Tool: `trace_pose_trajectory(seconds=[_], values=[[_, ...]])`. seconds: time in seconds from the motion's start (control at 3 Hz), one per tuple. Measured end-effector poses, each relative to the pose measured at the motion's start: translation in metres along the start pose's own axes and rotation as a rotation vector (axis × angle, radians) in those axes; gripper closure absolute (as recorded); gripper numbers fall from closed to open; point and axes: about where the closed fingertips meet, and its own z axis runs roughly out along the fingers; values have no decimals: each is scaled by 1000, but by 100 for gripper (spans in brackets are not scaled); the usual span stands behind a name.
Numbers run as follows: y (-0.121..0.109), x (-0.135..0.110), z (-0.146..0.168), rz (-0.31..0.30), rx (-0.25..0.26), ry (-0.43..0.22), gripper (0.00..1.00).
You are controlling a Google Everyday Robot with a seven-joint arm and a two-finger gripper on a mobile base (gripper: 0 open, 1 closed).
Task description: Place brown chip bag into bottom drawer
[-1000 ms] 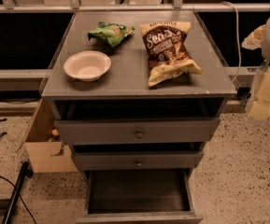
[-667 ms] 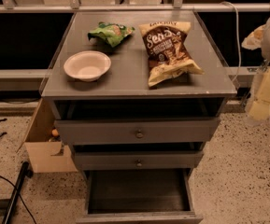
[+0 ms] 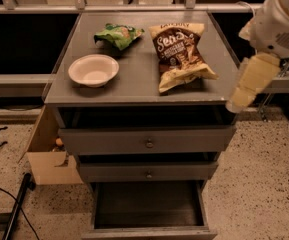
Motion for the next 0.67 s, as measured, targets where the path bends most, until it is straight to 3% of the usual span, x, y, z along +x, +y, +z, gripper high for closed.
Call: trace_pose_trajectory(seconds=[0.33,0.67], values=[[-33,-32,24,73,31,-55,0],[-71,-51,49,197,88,-96,0]])
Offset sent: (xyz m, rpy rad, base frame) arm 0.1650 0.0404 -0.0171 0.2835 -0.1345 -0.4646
